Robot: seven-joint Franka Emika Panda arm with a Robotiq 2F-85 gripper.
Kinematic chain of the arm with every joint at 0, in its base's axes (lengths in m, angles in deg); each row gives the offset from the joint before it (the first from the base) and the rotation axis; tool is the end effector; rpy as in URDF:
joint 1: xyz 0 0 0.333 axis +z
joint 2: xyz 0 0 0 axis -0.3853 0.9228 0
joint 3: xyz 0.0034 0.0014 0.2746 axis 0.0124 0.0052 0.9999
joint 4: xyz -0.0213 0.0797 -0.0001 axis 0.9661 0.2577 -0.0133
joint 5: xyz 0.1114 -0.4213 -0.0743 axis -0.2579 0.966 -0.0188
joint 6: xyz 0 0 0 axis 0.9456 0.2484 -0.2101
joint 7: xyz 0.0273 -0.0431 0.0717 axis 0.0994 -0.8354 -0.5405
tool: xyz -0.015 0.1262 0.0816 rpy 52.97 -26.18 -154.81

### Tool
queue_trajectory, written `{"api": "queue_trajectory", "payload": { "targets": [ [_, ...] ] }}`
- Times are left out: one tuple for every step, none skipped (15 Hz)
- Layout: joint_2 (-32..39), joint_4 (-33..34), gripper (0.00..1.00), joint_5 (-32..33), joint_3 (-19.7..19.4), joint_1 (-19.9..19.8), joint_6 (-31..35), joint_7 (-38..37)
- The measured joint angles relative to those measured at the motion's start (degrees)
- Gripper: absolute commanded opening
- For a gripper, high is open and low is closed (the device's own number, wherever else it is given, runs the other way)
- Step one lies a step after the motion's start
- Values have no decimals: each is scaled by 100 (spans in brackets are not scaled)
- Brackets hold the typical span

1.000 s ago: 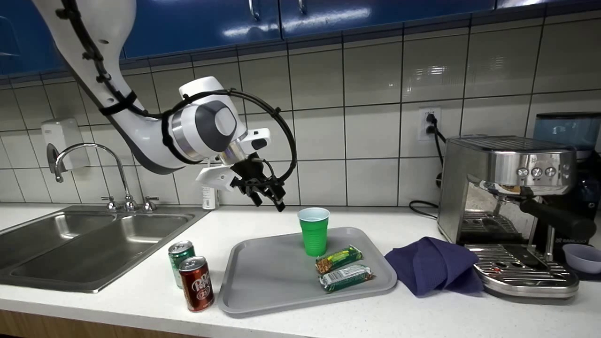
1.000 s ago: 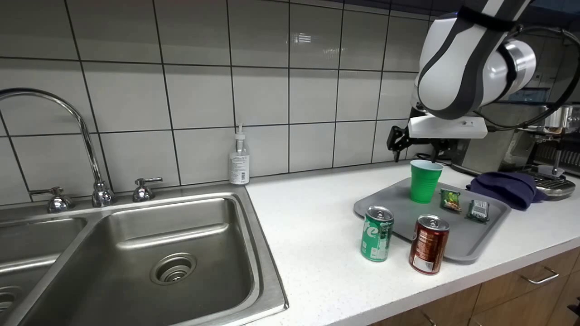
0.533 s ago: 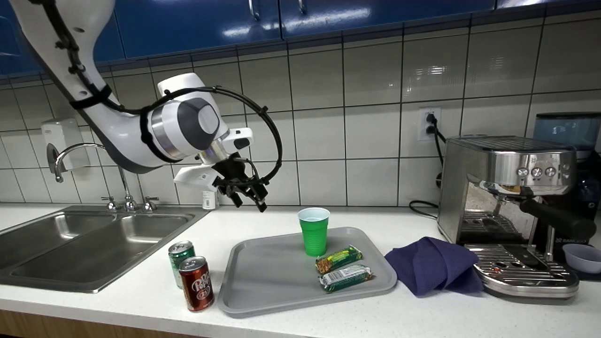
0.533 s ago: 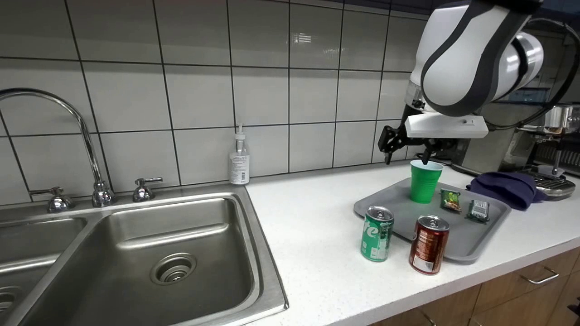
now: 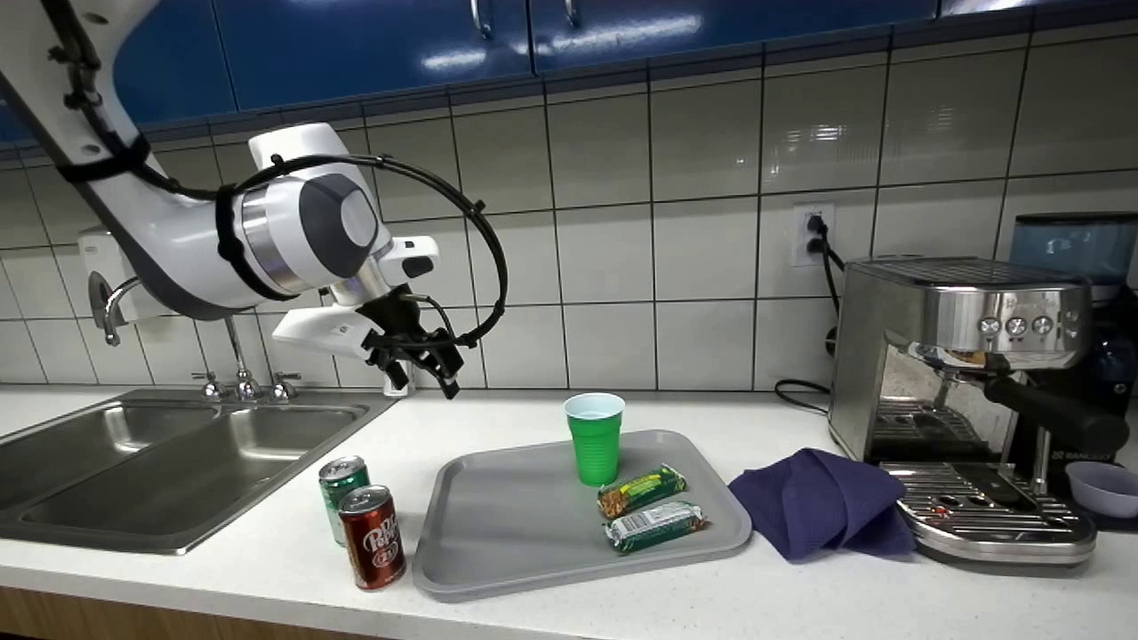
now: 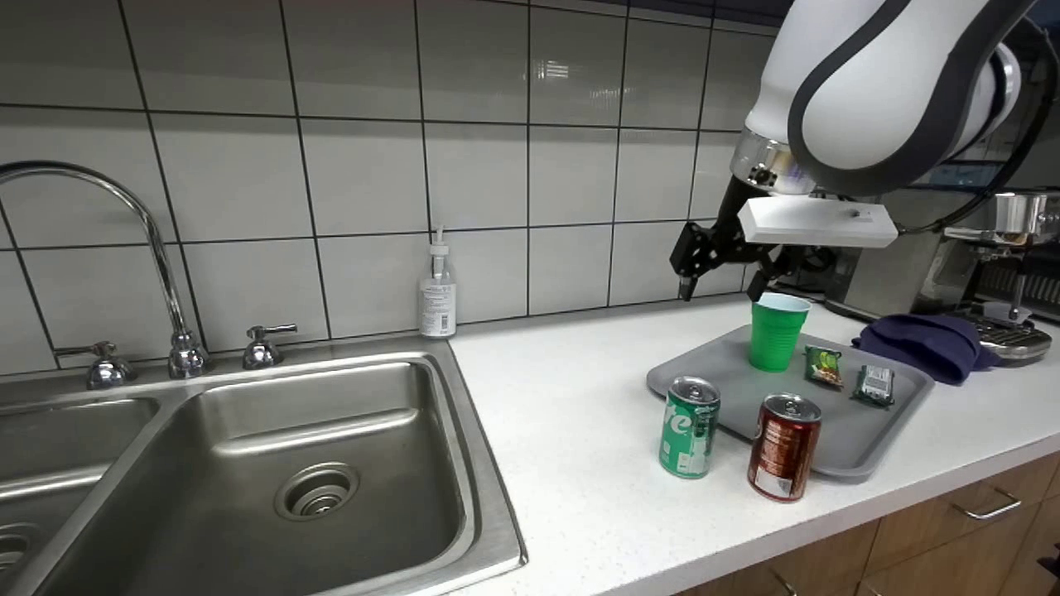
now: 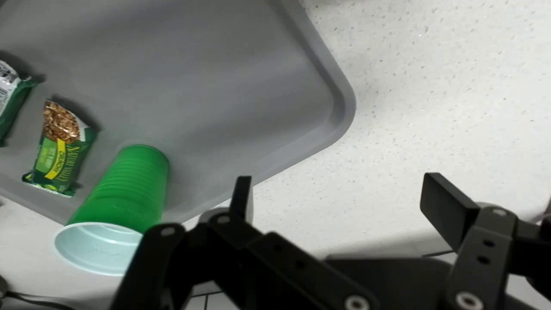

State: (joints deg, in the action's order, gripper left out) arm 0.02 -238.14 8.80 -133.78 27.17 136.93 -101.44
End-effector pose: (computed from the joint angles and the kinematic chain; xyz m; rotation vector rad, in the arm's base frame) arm 0.5108 0.0056 0.1647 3.0315 -0.2854 0.6102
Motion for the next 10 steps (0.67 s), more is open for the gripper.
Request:
{"api": "queue_trajectory", "payload": {
  "targets": [
    [-130, -64, 100, 65, 3, 19, -12, 16],
    [-262, -127, 100, 129, 7, 35, -40, 49],
    [-402, -189, 100, 204, 11, 46, -87, 86],
    [-537, -248, 100, 275, 16, 53, -144, 128],
    [-674, -304, 100, 337, 25, 55, -221, 191],
    [-801, -351, 100, 393, 34, 55, -321, 254],
    [-914, -386, 100, 455, 41, 55, -439, 311],
    [-1010, -411, 100, 511, 46, 55, -561, 362],
    [-1096, -429, 100, 566, 50, 55, -686, 428],
    [-1166, -438, 100, 624, 51, 54, -813, 479]
  ]
}}
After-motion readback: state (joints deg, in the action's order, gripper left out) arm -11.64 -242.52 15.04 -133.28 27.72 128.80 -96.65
